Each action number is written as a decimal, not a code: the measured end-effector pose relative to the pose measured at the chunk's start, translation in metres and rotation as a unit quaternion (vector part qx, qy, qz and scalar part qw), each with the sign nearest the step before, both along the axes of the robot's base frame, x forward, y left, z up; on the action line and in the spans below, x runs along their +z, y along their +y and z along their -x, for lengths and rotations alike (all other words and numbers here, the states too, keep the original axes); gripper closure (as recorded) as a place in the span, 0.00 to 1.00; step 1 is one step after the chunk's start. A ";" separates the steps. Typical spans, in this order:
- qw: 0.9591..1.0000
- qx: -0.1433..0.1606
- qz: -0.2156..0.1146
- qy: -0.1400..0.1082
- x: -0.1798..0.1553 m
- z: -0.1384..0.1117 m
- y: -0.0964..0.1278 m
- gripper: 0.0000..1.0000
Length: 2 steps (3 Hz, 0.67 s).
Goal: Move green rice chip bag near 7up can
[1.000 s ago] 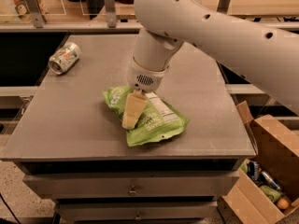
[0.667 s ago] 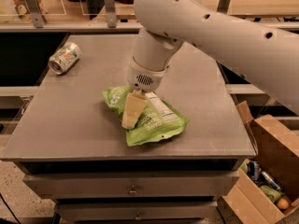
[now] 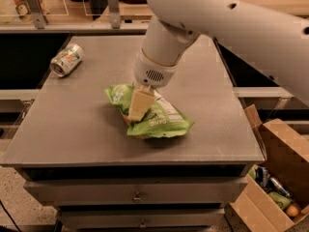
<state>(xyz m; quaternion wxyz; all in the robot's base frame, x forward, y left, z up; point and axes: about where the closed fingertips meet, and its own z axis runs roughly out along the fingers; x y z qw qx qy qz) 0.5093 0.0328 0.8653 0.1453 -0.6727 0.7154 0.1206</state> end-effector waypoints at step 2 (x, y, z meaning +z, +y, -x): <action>0.997 -0.002 -0.016 -0.071 0.079 -0.018 -0.011 1.00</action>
Offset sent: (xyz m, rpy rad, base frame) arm 0.0242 -0.0129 0.0933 0.0300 -0.1641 0.0114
